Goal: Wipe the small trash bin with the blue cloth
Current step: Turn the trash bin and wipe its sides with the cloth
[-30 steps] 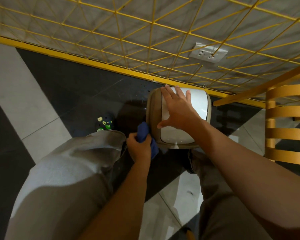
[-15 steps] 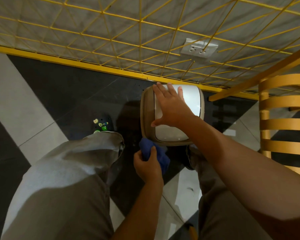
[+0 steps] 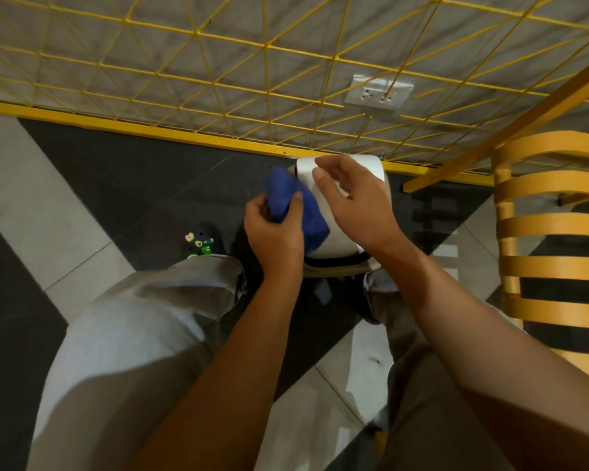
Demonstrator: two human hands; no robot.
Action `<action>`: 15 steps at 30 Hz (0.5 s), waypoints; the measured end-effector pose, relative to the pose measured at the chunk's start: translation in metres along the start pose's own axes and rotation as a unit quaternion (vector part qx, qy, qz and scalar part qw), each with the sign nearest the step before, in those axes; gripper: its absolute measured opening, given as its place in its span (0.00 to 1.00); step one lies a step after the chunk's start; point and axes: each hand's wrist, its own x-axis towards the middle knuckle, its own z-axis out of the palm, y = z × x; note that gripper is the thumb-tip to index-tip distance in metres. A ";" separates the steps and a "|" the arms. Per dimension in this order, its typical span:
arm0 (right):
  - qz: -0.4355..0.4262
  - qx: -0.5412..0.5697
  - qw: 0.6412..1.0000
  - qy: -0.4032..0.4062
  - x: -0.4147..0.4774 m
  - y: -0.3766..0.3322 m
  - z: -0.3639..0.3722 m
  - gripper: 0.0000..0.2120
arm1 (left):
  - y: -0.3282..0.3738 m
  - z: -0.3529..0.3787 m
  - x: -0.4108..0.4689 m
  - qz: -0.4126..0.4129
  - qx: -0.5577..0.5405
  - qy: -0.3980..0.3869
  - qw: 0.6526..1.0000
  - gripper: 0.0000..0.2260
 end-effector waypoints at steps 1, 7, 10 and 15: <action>0.024 0.051 0.998 -0.011 -0.008 -0.003 -0.001 0.13 | 0.004 0.002 0.000 0.004 0.008 -0.025 1.000 0.12; 0.144 0.181 0.971 -0.054 -0.037 0.011 -0.007 0.26 | 0.011 0.003 -0.007 -0.048 0.042 -0.216 0.974 0.10; 0.214 0.212 0.954 -0.007 -0.043 0.030 -0.017 0.28 | 0.011 0.001 -0.001 0.049 0.163 -0.297 0.940 0.12; 0.245 0.208 0.925 0.201 -0.063 0.065 -0.030 0.23 | 0.022 0.030 0.038 0.414 0.454 -0.258 0.746 0.21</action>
